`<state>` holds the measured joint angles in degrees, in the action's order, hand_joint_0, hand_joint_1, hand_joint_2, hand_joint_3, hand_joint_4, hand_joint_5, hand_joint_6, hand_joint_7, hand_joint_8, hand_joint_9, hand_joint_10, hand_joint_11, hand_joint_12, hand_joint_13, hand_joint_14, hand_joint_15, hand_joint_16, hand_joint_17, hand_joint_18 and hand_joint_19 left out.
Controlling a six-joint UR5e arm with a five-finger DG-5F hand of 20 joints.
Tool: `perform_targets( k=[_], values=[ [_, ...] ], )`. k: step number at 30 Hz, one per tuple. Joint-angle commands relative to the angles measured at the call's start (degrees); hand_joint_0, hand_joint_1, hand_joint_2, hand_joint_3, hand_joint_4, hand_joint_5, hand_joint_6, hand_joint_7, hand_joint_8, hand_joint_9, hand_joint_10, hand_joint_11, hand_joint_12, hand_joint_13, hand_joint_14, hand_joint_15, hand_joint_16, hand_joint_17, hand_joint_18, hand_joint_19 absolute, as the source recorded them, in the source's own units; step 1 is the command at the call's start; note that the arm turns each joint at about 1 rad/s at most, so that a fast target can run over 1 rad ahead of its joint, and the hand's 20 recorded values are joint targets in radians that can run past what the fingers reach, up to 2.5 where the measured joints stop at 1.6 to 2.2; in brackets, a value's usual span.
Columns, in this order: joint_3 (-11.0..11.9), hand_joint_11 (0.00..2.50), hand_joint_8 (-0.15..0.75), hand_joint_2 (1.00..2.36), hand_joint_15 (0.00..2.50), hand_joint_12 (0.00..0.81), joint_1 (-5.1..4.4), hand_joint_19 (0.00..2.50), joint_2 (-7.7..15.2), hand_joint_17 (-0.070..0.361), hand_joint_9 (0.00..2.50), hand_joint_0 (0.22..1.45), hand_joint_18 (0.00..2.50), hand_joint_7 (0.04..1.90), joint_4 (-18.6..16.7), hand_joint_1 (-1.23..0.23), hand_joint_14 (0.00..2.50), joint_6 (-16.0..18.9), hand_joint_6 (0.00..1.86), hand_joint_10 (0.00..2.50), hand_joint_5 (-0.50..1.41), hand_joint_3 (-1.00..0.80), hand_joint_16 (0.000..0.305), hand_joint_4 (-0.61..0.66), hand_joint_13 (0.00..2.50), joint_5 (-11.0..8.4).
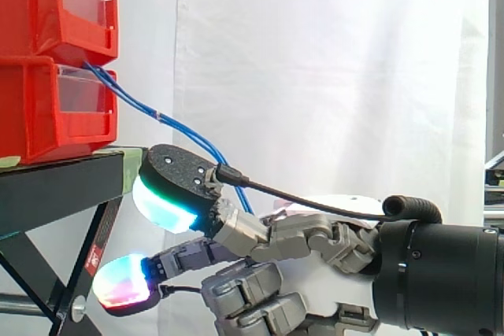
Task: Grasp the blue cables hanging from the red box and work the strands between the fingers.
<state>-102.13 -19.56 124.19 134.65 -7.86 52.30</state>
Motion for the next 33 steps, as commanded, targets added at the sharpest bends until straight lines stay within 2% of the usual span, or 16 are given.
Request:
perform_targets(
  k=[1,33],
  values=[
    [0.00,2.32,0.362,1.00,1.48,0.407,0.05,1.48,0.00,0.132,0.82,0.74,1.40,0.67,0.00,-0.55,2.50,-0.05,0.01,2.50,-0.11,-1.00,0.058,0.28,1.01,0.00],
    [0.00,2.30,0.362,1.00,1.46,0.407,0.05,1.48,0.00,0.131,0.82,0.74,1.40,0.67,0.00,-0.55,2.50,0.04,0.01,2.50,-0.11,-1.00,0.058,0.28,1.00,0.00]
  ],
)
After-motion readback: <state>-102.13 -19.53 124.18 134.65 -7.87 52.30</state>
